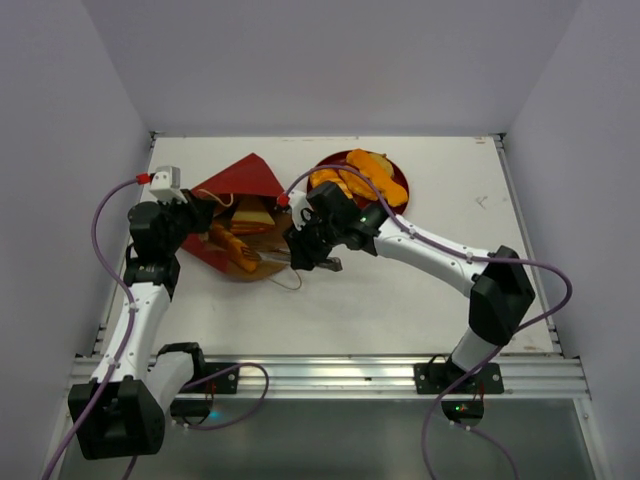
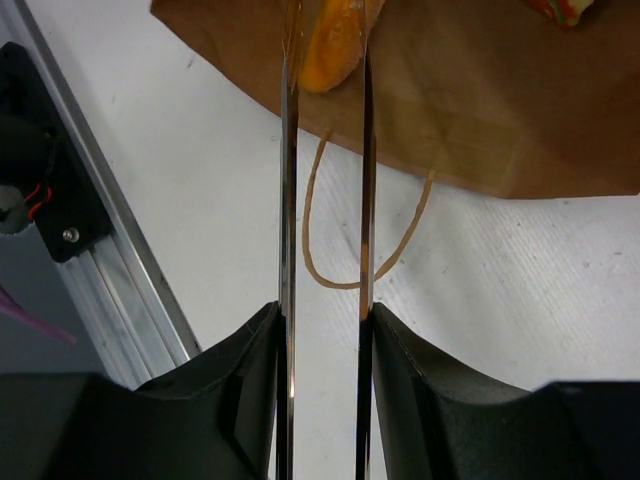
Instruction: Take the fake bread out of the paper bag
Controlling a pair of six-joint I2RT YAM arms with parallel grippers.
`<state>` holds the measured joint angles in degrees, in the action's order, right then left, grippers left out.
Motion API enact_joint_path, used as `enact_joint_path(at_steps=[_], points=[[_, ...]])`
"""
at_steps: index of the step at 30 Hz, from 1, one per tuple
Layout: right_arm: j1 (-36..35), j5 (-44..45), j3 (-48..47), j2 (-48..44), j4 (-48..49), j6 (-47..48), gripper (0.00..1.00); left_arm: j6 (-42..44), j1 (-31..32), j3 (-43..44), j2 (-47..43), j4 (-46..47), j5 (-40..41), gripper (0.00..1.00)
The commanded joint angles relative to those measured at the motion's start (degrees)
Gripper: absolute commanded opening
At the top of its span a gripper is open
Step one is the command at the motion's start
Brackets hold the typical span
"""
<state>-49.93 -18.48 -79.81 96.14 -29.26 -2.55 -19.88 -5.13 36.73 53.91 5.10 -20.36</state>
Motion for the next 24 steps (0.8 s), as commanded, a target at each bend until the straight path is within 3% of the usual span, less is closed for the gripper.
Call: enact_joint_path(at_steps=[1, 18, 21, 24], points=[[-0.4, 2.7, -2.8, 1.2, 3.5, -3.7, 0.42, 1.5, -0.4, -0.9, -1.3, 1.4, 0.2, 0.1], [-0.6, -1.3, -5.5, 8.4, 3.6, -7.4, 0.5, 1.4, -0.5, -1.0, -1.4, 1.6, 0.1, 0.09], [-0.5, -2.3, -6.0, 9.2, 3.6, -7.7, 0.45, 1.4, -0.5, -1.0, -1.4, 1.6, 0.1, 0.1], [-0.4, -3.0, -5.8, 8.7, 3.6, -7.5, 0.27, 1.6, -0.5, -1.0, -1.4, 1.6, 0.3, 0.1]])
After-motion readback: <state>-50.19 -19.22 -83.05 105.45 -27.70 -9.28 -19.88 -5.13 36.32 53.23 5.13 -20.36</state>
